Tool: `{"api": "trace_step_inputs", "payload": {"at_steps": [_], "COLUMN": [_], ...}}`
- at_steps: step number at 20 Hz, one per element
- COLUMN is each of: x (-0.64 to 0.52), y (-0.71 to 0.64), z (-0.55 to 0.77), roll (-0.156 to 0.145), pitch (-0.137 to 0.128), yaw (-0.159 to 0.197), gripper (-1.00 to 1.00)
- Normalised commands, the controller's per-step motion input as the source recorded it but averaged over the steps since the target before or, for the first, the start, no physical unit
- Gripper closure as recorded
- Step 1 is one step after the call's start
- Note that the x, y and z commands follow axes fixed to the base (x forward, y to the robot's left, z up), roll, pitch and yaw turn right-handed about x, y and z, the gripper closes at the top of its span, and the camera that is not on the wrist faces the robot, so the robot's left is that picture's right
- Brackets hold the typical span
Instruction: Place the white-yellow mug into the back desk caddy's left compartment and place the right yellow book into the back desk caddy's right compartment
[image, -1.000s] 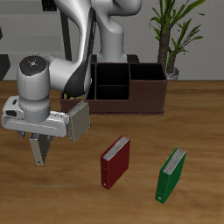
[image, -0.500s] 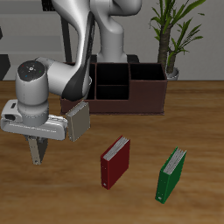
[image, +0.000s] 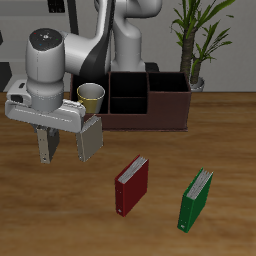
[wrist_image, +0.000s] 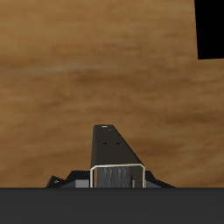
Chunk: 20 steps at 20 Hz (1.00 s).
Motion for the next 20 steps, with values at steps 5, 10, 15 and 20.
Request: {"api": "trace_step_inputs", "payload": {"at_steps": [5, 10, 15, 20], "x": [-0.94, -1.08, -0.8, -0.57], "y": [0.76, 0.75, 0.67, 0.63], "z": [1.17, 0.73, 0.25, -0.03], "roll": [0.03, 0.104, 0.083, 0.077], "pitch": [-0.113, -0.094, -0.019, 0.033], "yaw": [0.03, 0.039, 0.041, 0.019], "gripper": [1.0, 1.0, 1.0, 1.0]}}
